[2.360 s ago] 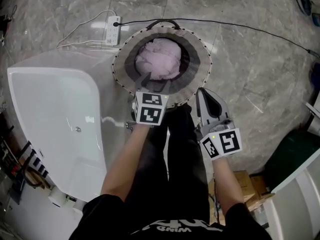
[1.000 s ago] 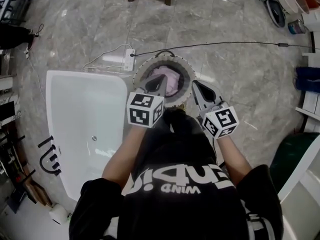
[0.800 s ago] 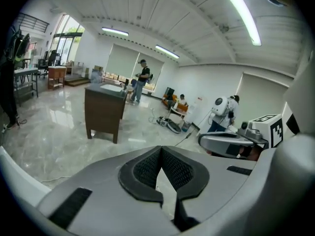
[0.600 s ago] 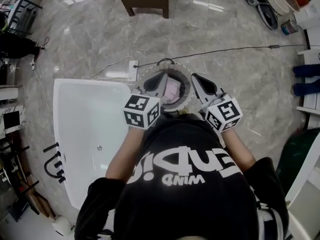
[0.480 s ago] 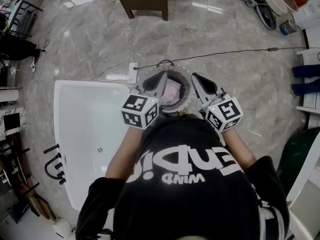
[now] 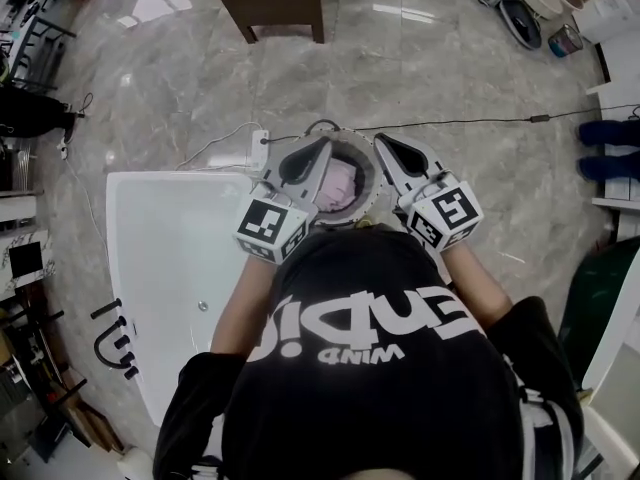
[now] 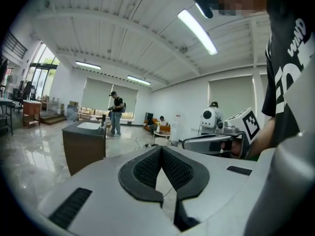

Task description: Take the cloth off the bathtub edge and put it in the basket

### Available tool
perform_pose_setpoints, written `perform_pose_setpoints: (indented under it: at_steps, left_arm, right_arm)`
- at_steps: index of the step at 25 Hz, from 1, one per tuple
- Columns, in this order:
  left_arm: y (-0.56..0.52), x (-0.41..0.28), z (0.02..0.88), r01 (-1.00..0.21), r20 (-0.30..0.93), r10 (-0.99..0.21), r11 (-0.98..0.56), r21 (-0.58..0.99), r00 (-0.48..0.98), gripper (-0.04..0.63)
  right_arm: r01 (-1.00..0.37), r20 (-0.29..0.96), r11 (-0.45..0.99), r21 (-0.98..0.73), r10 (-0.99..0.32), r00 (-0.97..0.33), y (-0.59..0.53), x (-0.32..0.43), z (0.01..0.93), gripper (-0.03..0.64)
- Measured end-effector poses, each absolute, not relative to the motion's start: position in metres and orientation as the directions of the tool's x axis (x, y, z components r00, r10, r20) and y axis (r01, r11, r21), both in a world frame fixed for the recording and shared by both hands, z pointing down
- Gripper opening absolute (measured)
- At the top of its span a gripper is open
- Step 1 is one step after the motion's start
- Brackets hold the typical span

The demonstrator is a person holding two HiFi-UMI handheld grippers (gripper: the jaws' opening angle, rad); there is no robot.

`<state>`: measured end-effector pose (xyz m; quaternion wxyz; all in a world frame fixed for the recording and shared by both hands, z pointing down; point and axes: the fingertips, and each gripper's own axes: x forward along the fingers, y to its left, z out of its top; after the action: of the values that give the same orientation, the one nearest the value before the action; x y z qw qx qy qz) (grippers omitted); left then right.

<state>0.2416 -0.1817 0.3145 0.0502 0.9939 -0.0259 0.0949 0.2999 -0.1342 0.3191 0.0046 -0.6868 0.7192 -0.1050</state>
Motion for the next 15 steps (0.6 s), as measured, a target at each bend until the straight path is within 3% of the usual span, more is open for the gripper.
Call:
perform_pose_setpoints:
  at_steps: [15]
  left_arm:
    - [-0.174,0.234,0.317,-0.09,0.151,-0.076,-0.992,0.092,0.986,0.012]
  right_arm:
    - [-0.987,0.103,0.068,-0.148,-0.991,-0.083,-0.113,0.297,0.32,0.009]
